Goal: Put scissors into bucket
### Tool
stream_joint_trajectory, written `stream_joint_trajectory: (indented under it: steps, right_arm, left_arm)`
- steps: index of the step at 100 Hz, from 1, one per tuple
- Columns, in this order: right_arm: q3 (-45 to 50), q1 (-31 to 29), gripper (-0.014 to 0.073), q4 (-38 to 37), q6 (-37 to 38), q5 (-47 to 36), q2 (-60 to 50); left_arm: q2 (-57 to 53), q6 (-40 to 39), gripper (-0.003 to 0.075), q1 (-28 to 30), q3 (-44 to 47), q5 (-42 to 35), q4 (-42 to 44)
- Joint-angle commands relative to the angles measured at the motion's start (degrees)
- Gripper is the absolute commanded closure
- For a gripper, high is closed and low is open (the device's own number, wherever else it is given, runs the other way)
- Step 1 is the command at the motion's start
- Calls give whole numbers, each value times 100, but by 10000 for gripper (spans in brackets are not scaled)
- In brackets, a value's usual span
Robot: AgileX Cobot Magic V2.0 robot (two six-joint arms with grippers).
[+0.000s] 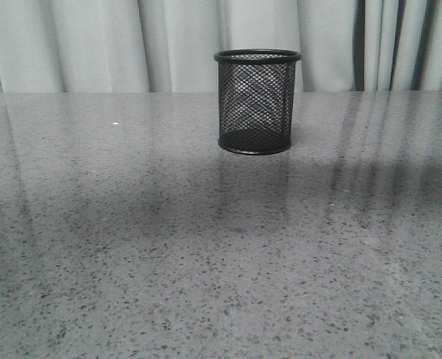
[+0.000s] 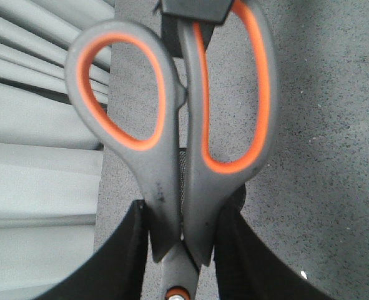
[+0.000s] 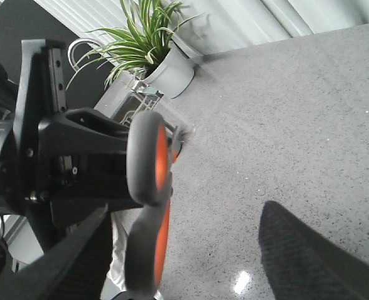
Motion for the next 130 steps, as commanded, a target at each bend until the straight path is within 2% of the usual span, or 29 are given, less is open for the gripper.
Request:
stream_joint_trajectory:
  steps: [1, 29, 57, 70, 73, 77, 84, 91, 92, 99, 110, 120, 130]
  right_arm:
    - [-199, -1, 148, 612, -194, 40, 49]
    - [-199, 237, 170, 709, -459, -114, 293]
    - [-199, 287, 450, 731, -500, -349, 422]
    - [-199, 287, 634, 718, -654, -324, 450]
    - [-199, 287, 667, 718, -666, -311, 459]
    - [-199, 287, 656, 703, -666, -311, 459]
    - [-199, 287, 638, 703, -666, -311, 459]
    - [-199, 287, 638, 642, -666, -336, 459]
    - [-199, 287, 638, 641, -666, -349, 459]
    - [-199, 287, 638, 492, -666, -442, 459]
    - [-238, 287, 638, 105, -666, -621, 459]
    - [-435, 277, 638, -354, -494, -775, 459]
    - [-784, 277, 638, -1176, -92, -1054, 459]
  left_arm:
    - [-36, -77, 741, -51, -181, -548, -139]
    - [176, -77, 741, -51, -181, -907, -264]
    - [212, -77, 741, -51, -181, -974, -314]
    - [212, -77, 733, -51, -181, -950, -590]
    - [212, -77, 708, -51, -181, -925, -631]
    - [212, -77, 666, -51, -181, -909, -631]
    - [212, -77, 542, -51, -181, -909, -631]
    - [212, -77, 396, -37, -181, -909, -603]
    - [212, -77, 357, -21, -181, -920, -606]
    - [201, -77, 277, 49, -181, -932, -556]
    - [189, -157, 272, 310, -181, -932, -110]
    - [154, -822, 294, 798, -181, -932, 291]
    - [70, -1466, 304, 1423, -181, -932, 328]
